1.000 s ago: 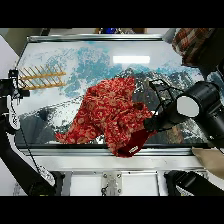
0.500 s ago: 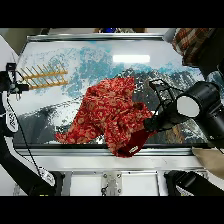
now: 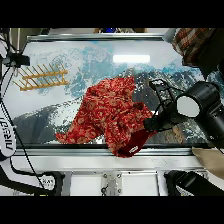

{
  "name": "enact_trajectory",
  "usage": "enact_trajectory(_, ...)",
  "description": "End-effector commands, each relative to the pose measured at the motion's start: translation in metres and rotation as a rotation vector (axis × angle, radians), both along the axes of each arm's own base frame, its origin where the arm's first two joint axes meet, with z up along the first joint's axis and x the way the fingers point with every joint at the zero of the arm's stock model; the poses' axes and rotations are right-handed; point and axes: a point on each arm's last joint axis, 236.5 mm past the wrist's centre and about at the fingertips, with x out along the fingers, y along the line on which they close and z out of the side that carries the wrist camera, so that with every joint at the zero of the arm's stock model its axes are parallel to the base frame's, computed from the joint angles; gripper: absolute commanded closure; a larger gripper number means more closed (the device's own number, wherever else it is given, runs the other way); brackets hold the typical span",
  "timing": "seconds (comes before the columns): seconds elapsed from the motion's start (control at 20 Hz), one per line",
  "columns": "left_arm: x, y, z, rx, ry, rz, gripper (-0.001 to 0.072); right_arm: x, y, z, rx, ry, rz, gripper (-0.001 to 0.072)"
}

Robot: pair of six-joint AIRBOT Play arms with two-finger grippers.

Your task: Fold the clothes and pants, and hang the long-sleeved shirts on hangers.

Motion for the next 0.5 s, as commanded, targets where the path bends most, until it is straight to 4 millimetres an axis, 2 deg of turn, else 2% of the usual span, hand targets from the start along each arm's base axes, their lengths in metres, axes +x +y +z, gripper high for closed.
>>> enact_trajectory(0.0,-0.03,-0.076,0.051,-0.027,-0.023,-0.094,0.0685,0.0,0.0,0.0,-0.001,0.001,0.0,0.0695)
enact_trajectory(0.05,-0.045,-0.109,0.062,-0.031,-0.002,-0.186,0.0685,0.0,0.0,0.0,-0.001,0.001,0.0,0.0695)
enact_trajectory(0.15,-0.068,-0.174,0.068,-0.096,0.053,-0.452,0.0685,0.0,0.0,0.0,0.0,0.001,0.0,0.0695)
enact_trajectory(0.25,-0.109,-0.247,0.07,-0.196,0.129,-0.837,0.0686,0.0,0.0,0.0,-0.001,0.001,0.0,0.0695)
enact_trajectory(0.3,-0.139,-0.279,0.071,-0.246,0.174,-1.047,0.0685,0.0,0.0,0.0,-0.001,0.001,0.0,0.0695)
enact_trajectory(0.35,-0.169,-0.302,0.071,-0.296,0.225,-1.225,0.0685,0.0,0.0,0.0,-0.001,0.001,0.0,0.0694)
enact_trajectory(0.4,-0.191,-0.312,0.069,-0.333,0.279,-1.324,0.0685,0.0,0.0,0.0,-0.001,0.001,0.0,0.0695)
enact_trajectory(0.45,-0.204,-0.31,0.063,-0.347,0.34,-1.35,0.0686,0.0,0.0,0.0,-0.001,0.001,0.0,0.0695)
